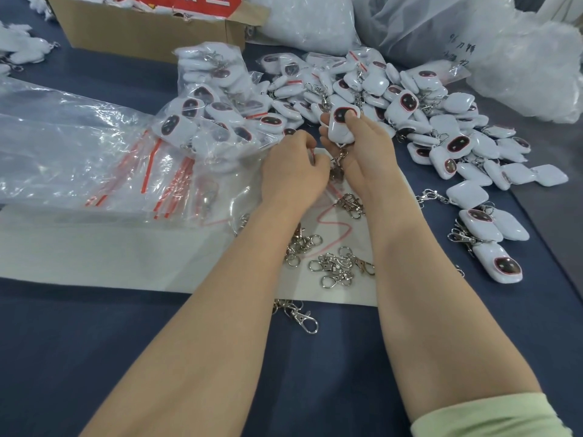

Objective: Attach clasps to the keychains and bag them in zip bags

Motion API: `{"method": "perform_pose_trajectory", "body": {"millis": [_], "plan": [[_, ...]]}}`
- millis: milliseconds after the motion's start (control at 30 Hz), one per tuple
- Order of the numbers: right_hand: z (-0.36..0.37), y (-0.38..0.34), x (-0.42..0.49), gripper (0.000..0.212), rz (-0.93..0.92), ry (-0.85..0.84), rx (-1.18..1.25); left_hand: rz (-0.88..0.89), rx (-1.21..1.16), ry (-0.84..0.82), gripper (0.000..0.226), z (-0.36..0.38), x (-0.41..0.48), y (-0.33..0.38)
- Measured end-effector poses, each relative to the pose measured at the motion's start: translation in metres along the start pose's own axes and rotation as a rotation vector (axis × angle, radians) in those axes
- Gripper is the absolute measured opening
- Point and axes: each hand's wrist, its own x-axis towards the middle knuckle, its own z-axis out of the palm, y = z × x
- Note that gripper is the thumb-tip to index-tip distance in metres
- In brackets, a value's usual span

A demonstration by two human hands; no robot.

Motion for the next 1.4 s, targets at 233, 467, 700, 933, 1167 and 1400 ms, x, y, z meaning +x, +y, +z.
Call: {"method": "perform_pose_trajectory", "body": {"millis": [233, 467, 700, 933, 1167, 1400], "plan": [[0.001, 0.001, -0.003, 0.028, 0.015, -0.089, -0.087, 0.006, -0.015, 0.015, 0.02, 0.001, 0.001, 0.0], [0.003, -0.004, -0.005, 0.024, -0.04, -0.047, -0.175, 0.206, 0.19, 0.067, 0.033, -0.001, -0.002, 0.004], [0.003, -0.017, -0.002, 0.013, -0.091, 0.046, -0.344, 0.005, 0.43, -0.075, 0.059, -0.015, 0.002, 0.016], [0.008, -0.041, -0.005, 0.01, -0.183, 0.098, -0.633, -0.095, 0.374, -0.279, 0.024, -0.02, 0.004, 0.014], [0.022, -0.056, -0.019, 0.023, -0.105, -0.006, -0.624, -0.088, 0.219, -0.064, 0.029, -0.02, 0.006, 0.011], [0.019, -0.056, -0.022, 0.024, -0.023, -0.162, -1.063, -0.135, -0.061, 0.092, 0.018, -0.029, 0.008, 0.017]]}}
